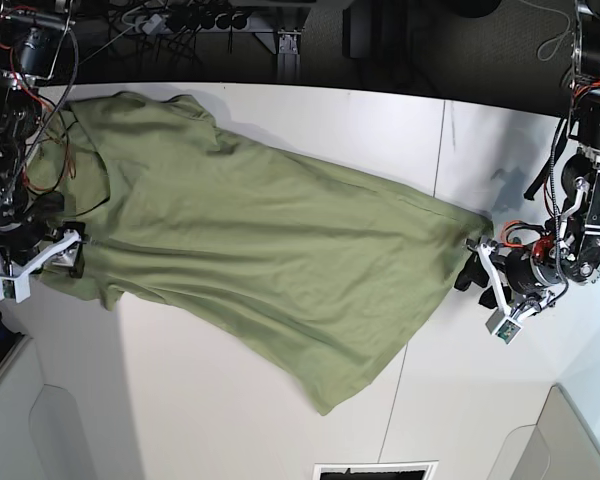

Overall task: Layout the t-shirt on the table in an organized manner, then fold the t-shirt properly
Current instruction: 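Lift the shirt with both grippers and shift it to regrip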

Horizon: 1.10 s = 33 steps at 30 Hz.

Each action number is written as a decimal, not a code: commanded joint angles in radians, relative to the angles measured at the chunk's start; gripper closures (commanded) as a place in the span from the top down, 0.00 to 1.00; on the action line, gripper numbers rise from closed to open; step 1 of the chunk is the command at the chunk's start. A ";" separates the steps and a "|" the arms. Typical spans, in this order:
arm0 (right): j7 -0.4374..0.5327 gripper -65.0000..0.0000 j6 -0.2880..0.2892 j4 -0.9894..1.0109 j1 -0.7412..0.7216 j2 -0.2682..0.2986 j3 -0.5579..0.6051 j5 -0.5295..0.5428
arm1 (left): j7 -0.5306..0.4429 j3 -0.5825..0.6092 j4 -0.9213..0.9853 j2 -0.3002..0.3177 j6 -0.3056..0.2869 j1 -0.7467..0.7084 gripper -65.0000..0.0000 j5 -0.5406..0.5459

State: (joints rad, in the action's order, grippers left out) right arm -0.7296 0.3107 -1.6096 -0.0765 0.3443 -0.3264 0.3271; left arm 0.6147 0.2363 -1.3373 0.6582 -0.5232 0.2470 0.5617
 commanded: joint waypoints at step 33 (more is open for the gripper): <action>0.105 0.63 0.125 -0.338 0.553 0.041 0.221 -0.227 | -0.388 -0.006 -0.334 0.028 0.141 -0.430 0.57 -0.545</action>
State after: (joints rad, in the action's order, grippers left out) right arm -0.6384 0.4381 -1.9331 0.4709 0.3740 -0.1017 0.0956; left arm 0.2474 0.2401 -1.6604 0.6727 -0.3893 -0.1925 0.0132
